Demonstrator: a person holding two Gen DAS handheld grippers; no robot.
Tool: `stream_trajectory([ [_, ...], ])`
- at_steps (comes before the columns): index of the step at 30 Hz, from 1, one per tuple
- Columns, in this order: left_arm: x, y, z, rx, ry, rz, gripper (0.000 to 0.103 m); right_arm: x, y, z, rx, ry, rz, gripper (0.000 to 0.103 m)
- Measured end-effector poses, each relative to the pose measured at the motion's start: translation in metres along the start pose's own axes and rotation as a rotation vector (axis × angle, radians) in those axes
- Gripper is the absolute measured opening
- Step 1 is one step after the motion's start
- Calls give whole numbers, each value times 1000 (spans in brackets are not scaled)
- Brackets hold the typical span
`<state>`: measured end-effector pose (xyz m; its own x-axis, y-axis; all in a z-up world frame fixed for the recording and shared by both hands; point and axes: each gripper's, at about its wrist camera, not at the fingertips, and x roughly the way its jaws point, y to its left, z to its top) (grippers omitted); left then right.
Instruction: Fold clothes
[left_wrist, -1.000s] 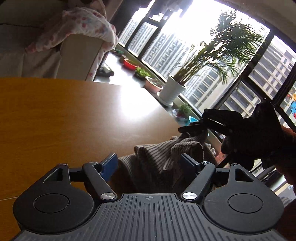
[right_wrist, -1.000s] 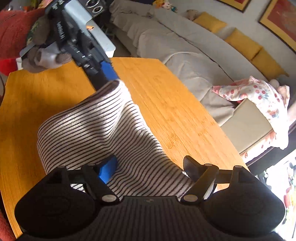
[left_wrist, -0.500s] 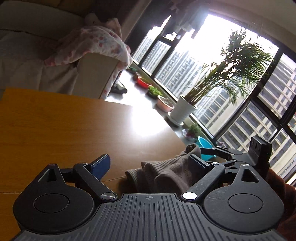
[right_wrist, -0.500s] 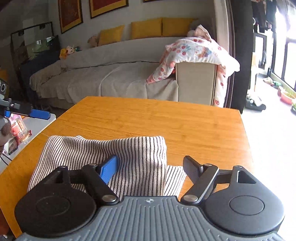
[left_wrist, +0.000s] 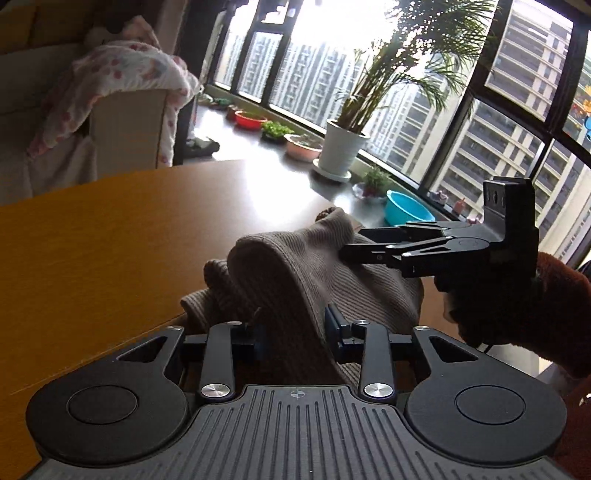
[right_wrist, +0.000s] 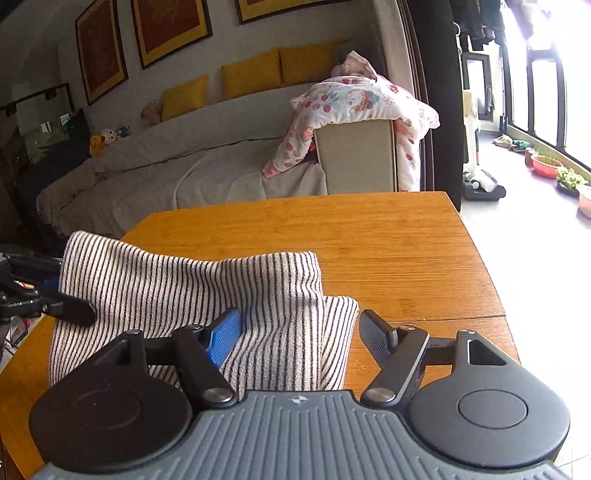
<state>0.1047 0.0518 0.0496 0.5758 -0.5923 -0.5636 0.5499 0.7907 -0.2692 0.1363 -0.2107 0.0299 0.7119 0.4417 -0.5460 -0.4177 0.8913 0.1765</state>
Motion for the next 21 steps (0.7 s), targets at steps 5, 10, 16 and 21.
stream_trajectory([
  [5, 7, -6, 17, 86, -39, 10, 25, -15, 1, 4, 33, -57, 2, 60],
  [10, 41, 33, 5, -41, 24, 123, 48, -14, 7, 8, -11, -48, -25, 60],
  [16, 30, 67, -3, -229, -16, 96, 73, -6, 5, 1, 2, 5, -49, 61],
  [21, 10, 74, -4, -305, -48, -55, 90, -9, -8, 11, 166, -59, 59, 67],
])
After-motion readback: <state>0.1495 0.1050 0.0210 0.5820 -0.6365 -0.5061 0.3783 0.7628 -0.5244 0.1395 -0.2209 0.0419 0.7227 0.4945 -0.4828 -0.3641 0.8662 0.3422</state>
